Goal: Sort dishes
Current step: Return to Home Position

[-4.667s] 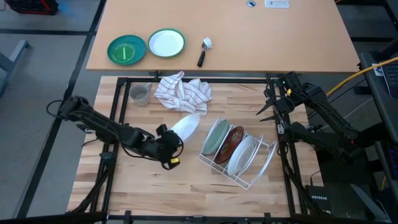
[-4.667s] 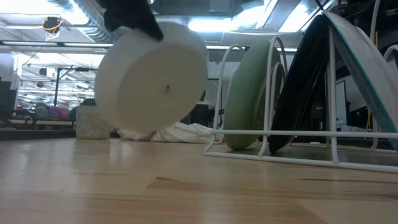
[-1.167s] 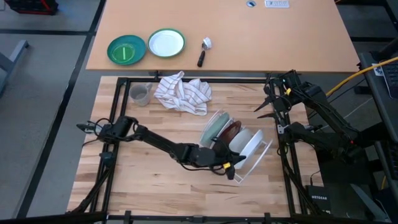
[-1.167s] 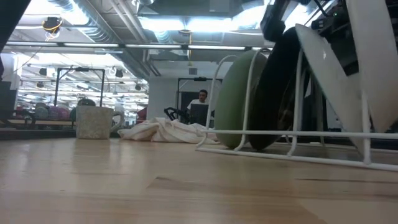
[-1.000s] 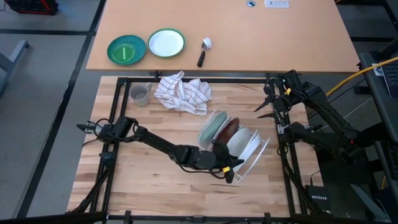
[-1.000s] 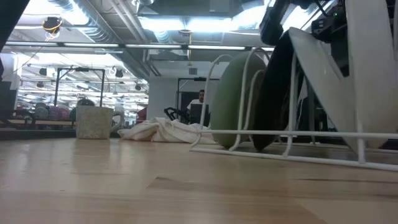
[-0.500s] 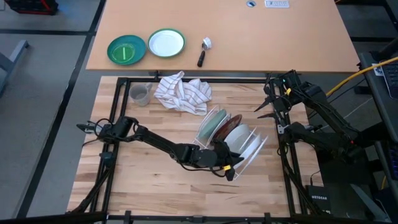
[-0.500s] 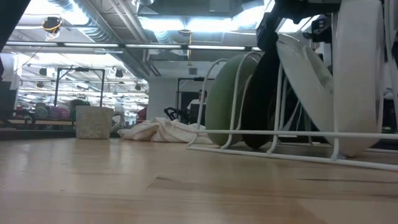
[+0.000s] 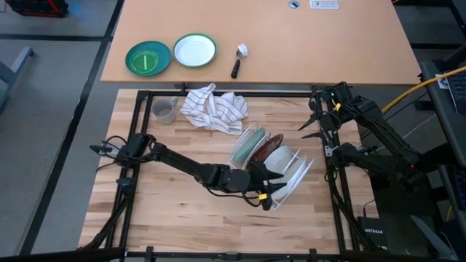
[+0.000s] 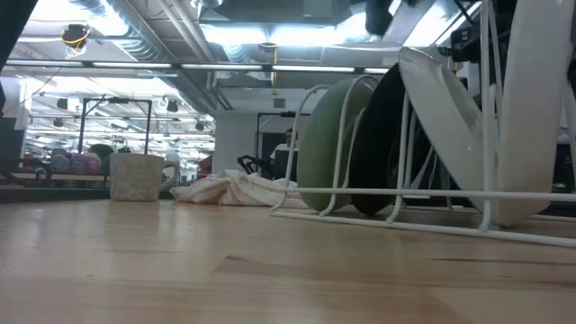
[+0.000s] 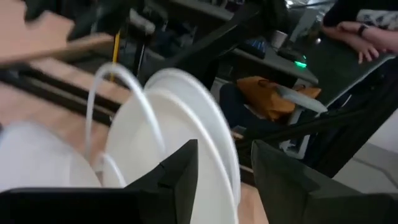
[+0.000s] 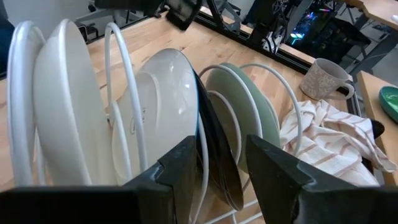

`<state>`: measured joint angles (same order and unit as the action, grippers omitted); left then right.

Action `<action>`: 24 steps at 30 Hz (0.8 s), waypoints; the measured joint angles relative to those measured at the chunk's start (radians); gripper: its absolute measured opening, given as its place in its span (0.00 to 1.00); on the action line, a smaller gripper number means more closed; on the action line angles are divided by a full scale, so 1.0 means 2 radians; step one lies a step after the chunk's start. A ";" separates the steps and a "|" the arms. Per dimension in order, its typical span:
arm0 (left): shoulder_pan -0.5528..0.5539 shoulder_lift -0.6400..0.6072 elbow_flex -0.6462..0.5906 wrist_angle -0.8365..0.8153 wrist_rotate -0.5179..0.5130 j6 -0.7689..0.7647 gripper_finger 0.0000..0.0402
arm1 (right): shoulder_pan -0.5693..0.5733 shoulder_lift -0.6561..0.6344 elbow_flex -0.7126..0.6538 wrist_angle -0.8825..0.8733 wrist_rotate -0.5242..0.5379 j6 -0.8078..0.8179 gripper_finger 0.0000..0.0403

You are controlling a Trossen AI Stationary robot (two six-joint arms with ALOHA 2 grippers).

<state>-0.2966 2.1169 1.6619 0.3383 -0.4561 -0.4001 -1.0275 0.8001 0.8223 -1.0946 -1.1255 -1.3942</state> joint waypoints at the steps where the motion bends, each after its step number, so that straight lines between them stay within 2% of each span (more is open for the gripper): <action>1: 0.000 -0.007 0.000 -0.005 0.000 0.012 0.35 | 0.000 0.000 0.000 0.000 0.000 0.004 0.36; 7: 0.010 -0.075 0.000 -0.093 -0.002 0.063 0.35 | 0.000 0.000 0.000 0.000 0.000 0.017 0.36; 13: 0.035 -0.186 0.000 -0.278 -0.014 0.090 0.35 | 0.000 -0.005 0.001 -0.001 -0.013 0.071 0.36; 20: 0.042 -0.291 0.000 -0.504 -0.157 0.045 0.35 | 0.000 -0.052 0.014 -0.001 -0.072 0.121 0.36; 24: 0.022 -0.331 -0.001 -0.634 -0.226 -0.027 0.35 | -0.001 -0.106 0.036 -0.001 -0.057 0.153 0.36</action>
<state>-0.2532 1.4552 1.6608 -0.9289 -0.9080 -0.4549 -1.0286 0.5884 0.8951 -1.0958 -1.2400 -1.0874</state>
